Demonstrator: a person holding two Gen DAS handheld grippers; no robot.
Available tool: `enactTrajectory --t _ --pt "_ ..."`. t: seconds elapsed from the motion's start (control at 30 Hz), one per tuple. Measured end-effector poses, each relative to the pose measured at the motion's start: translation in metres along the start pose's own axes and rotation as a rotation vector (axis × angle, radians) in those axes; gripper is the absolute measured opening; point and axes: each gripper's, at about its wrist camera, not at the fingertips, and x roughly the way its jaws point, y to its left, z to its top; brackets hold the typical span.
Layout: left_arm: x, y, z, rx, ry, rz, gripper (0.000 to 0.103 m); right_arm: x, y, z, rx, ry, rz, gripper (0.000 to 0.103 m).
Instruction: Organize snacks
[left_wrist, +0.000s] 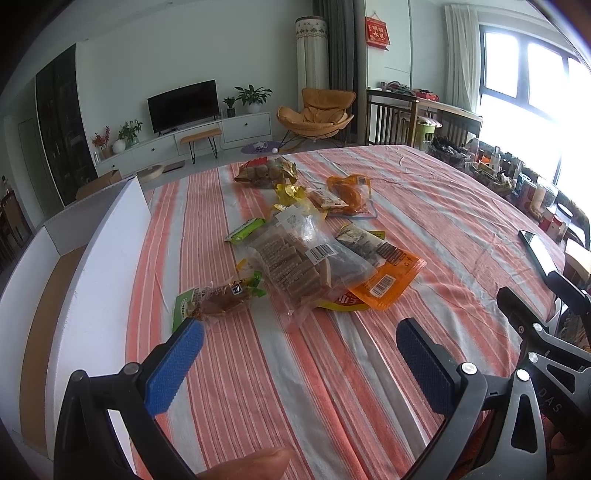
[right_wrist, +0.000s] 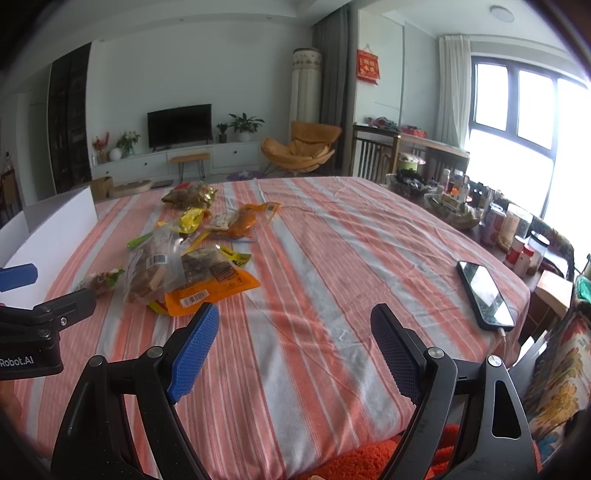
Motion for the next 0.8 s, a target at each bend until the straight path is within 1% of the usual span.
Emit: enactTrajectory --t 0.23,0.8 --pt "0.0009 0.0011 0.0001 -0.004 0.002 -0.001 0.103 -0.0003 0.0006 0.0001 0.001 0.001 0.002 0.087" --pt "0.0086 0.0054 0.0022 -0.017 0.042 -0.022 0.103 -0.0003 -0.0019 0.0004 0.006 0.003 0.004 0.087"
